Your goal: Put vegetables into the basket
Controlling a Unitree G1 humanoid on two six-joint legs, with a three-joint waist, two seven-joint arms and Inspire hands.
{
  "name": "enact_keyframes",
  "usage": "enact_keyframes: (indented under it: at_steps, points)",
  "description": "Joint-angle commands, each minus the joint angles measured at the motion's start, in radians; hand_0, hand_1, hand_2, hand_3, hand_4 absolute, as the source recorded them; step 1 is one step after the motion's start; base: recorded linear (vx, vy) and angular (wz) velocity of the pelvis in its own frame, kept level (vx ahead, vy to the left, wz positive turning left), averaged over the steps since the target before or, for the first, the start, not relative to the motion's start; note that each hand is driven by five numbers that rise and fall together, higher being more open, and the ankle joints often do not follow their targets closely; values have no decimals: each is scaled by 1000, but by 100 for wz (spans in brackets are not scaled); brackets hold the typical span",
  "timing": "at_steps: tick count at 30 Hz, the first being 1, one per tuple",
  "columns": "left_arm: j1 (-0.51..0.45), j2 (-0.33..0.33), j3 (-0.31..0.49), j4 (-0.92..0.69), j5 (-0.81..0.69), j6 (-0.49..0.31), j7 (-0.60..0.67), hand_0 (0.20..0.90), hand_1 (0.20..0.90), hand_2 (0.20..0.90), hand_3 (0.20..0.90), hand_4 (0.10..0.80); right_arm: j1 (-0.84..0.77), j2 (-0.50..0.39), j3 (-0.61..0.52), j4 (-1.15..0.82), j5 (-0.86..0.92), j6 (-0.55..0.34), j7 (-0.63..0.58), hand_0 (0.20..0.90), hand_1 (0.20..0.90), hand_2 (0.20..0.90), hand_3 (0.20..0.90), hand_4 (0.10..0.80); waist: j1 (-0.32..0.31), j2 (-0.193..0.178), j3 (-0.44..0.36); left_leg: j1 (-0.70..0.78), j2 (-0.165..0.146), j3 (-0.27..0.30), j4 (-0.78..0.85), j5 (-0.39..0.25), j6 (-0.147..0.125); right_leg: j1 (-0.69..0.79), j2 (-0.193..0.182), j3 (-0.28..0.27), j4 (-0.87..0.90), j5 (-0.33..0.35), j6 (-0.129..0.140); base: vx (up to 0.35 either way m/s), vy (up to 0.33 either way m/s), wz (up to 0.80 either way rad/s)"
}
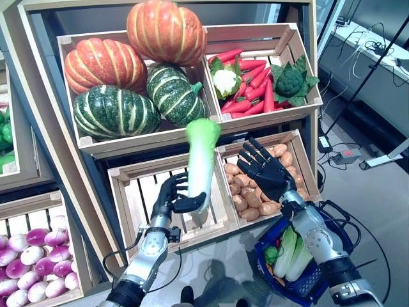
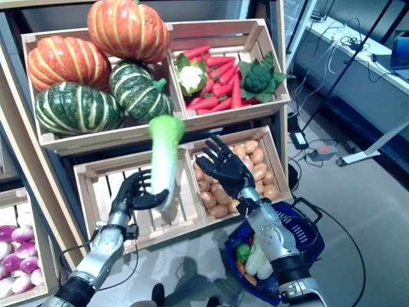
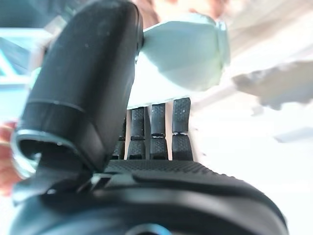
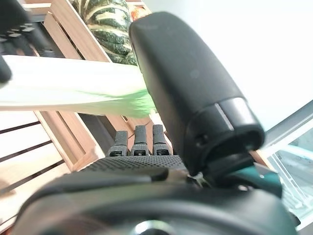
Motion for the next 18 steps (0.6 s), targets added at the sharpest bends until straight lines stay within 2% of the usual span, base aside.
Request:
enact_keyframes:
  at_steps: [1, 5, 10, 18]
  points:
    - [-143, -19, -28, -71, -98, -126, -97, 300, 300, 300, 300, 400, -88, -9, -13, -21, 86, -46, 37, 900, 900, 900, 900, 800, -5, -4, -140, 64, -50, 30, 2, -128, 41, -21, -3, 7, 1, 40, -29, 0, 0, 0]
    - [-72, -21, -49, -87, -117, -108, -157, 300, 300, 300, 300, 400, -57, -10, -22, -38, 85, -54, 36, 900, 900, 900, 900, 800, -3, -5, -133, 66, -51, 30, 2, -131, 46, -21, -4, 12, 1, 40, -29, 0, 0, 0]
    - [2, 12, -48, -143, -39, -194, -164, 300, 300, 300, 300, 400, 12, -11, -31, -81, 136, -65, 59, 900, 900, 900, 900, 800, -3, -1, -120, 66, -50, 34, 2, -129, 49, -25, -4, 20, 2, 43, -26, 0, 0, 0]
    - [-44, 49, -41, -179, 8, -228, -140, 300, 300, 300, 300, 400, 80, 10, -8, -140, 242, -67, 153, 900, 900, 900, 900, 800, -17, 4, -106, 68, -49, 41, 2, -128, 50, -26, -7, 27, 1, 49, -19, 0, 0, 0]
